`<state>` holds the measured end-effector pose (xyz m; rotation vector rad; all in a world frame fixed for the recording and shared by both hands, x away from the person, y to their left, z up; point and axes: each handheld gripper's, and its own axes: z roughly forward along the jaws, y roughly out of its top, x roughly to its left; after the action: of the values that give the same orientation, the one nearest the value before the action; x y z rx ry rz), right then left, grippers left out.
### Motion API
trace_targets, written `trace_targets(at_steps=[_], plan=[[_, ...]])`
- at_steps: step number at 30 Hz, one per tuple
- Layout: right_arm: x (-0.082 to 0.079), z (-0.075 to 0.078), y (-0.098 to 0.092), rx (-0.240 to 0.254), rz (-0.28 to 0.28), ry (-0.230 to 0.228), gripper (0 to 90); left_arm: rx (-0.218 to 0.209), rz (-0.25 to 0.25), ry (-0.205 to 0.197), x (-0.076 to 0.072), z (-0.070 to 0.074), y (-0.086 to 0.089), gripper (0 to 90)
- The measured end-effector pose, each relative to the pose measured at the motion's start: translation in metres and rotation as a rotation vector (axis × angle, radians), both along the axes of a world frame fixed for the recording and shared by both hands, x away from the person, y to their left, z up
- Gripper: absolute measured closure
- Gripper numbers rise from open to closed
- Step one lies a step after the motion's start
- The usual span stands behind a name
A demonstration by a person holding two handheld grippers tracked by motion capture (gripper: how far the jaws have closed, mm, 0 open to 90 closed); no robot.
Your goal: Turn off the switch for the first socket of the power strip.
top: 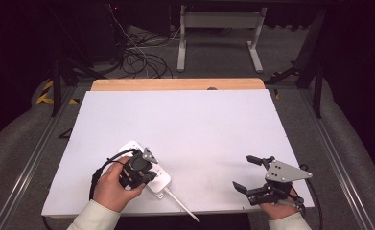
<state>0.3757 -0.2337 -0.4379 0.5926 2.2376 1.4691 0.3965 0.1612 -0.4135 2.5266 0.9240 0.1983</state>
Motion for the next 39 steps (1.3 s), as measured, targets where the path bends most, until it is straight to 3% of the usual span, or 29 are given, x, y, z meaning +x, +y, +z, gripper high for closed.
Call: trace_targets(at_steps=[3, 20, 26, 29, 30, 31, 32, 33, 34, 35, 39], plan=[[-0.001, 0.0, 0.0, 0.0, -0.003, 0.001, 7.9, -0.026, 0.006, -0.018, -0.001, 0.006, 0.005, 90.0], [0.0, 0.0, -0.001, -0.004, -0.002, 0.0, 7.9, -0.045, -0.014, -0.096, -0.013, 0.021, 0.003, 90.0], [0.0, 0.0, 0.0, -0.002, -0.003, 0.004, 7.9, -0.078, -0.022, -0.138, -0.015, 0.025, 0.007, 90.0], [0.0, 0.0, 0.0, -0.003, -0.002, 0.005, 7.9, -0.123, -0.031, -0.154, -0.017, 0.028, 0.01, 90.0], [0.0, 0.0, 0.0, -0.003, -0.002, 0.005, 7.9, -0.141, -0.036, -0.169, -0.018, 0.03, 0.012, 82.6], [0.0, 0.0, 0.0, -0.003, -0.002, 0.005, 7.9, -0.167, -0.043, -0.179, -0.019, 0.031, 0.014, 82.6], [0.0, 0.0, 0.0, -0.002, -0.004, 0.006, 7.9, -0.19, -0.038, -0.174, -0.02, 0.032, 0.016, 74.6], [0.0, 0.0, 0.0, -0.002, -0.004, 0.006, 7.9, -0.217, -0.039, -0.169, -0.021, 0.033, 0.018, 74.6], [0.0, 0.0, -0.001, -0.002, -0.004, 0.005, 7.9, -0.24, -0.058, -0.188, -0.022, 0.033, 0.019, 72.8], [-0.001, 0.0, -0.001, -0.001, -0.003, 0.004, 7.9, -0.255, -0.085, -0.221, -0.022, 0.032, 0.021, 63.4], [-0.001, 0.0, -0.001, -0.002, -0.003, 0.003, 7.9, -0.279, -0.095, -0.288, -0.028, 0.035, 0.022, 59.8]])
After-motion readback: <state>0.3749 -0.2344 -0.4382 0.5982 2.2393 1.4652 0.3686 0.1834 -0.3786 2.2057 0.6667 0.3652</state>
